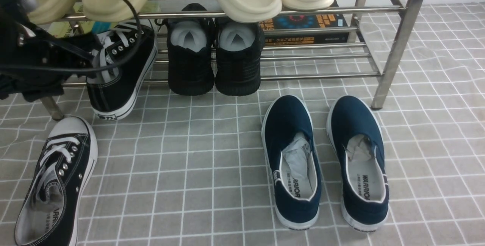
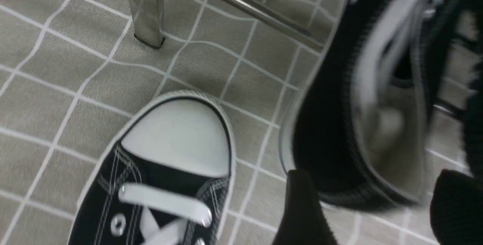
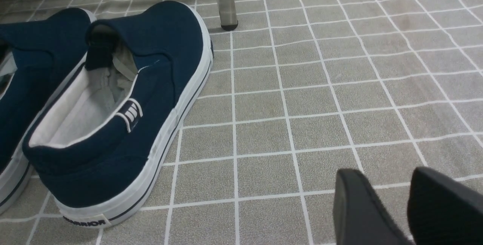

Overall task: Take the shoes off the shelf with your hand from the grey coffee tablecloth.
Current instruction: 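Grasp the leftmost shoe on the bottom shelf of the shoe rack with the left gripper, then set the held shoe down on the floor in front of the rack with the left gripper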

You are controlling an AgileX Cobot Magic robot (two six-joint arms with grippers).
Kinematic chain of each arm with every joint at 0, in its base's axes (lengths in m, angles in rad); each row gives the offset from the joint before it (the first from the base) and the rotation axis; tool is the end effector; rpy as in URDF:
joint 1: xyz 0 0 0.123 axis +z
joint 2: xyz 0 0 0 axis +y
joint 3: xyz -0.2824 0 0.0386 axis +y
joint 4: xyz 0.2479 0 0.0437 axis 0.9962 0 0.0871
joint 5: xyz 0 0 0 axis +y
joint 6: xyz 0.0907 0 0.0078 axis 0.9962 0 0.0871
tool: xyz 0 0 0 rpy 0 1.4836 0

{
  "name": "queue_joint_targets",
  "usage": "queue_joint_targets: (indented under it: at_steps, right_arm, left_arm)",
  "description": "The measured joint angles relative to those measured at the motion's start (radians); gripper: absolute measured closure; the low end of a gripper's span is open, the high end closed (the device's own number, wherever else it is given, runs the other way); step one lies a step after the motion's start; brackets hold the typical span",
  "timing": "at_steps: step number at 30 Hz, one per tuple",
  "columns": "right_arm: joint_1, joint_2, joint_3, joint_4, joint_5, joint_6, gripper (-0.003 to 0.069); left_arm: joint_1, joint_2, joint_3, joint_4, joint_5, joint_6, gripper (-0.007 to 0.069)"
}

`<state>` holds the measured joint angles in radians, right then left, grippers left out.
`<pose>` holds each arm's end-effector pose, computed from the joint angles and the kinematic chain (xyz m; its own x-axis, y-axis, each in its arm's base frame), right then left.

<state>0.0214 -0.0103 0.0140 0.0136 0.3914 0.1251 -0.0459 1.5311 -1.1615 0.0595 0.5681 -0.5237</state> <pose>0.0520 0.0016 0.1738 -0.3037 0.1308 -0.9437 0.0155 0.9911 0.1323 0.3341 -0.0124 0.2895 -0.6790 -0.4251 -0.5985 -0.3201 0.9052 -0.2797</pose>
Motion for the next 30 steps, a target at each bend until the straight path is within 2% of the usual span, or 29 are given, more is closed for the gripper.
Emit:
queue_joint_targets:
  at_steps: [3, 7, 11, 12, 15, 16, 18, 21, 30]
  right_arm:
    - [0.000, 0.000, 0.000, 0.000, 0.000, 0.000, 0.0430]
    - [0.000, 0.000, 0.000, 0.000, 0.000, 0.000, 0.0424]
    - [0.000, 0.000, 0.000, 0.000, 0.000, 0.000, 0.0422]
    - [0.000, 0.000, 0.000, 0.000, 0.000, 0.000, 0.0421]
    - [0.000, 0.000, 0.000, 0.000, 0.000, 0.000, 0.0421]
    - [0.000, 0.000, 0.000, 0.000, 0.000, 0.000, 0.0421]
    - [0.000, 0.000, 0.000, 0.000, 0.000, 0.000, 0.0421]
    - [0.000, 0.000, 0.000, 0.000, 0.000, 0.000, 0.0421]
    - [0.000, 0.000, 0.000, 0.000, 0.000, 0.000, 0.0420]
  left_arm:
    - [0.000, 0.035, 0.000, 0.000, -0.032, 0.001, 0.0189]
    - [0.000, 0.106, -0.006, -0.025, -0.093, -0.023, 0.0259]
    - [0.000, 0.135, -0.007, -0.038, -0.081, -0.029, 0.0407]
    - [0.000, 0.136, -0.007, -0.040, -0.062, -0.029, 0.0515]
    - [0.000, 0.103, -0.007, -0.048, 0.014, -0.029, 0.0596]
    - [0.000, 0.103, -0.007, -0.050, 0.024, -0.029, 0.0597]
    - [-0.007, 0.027, -0.004, -0.047, 0.174, -0.027, 0.0604]
    - [-0.027, -0.048, 0.024, -0.032, 0.278, -0.028, 0.0604]
    - [-0.180, -0.156, 0.201, -0.033, 0.297, -0.150, 0.0604]
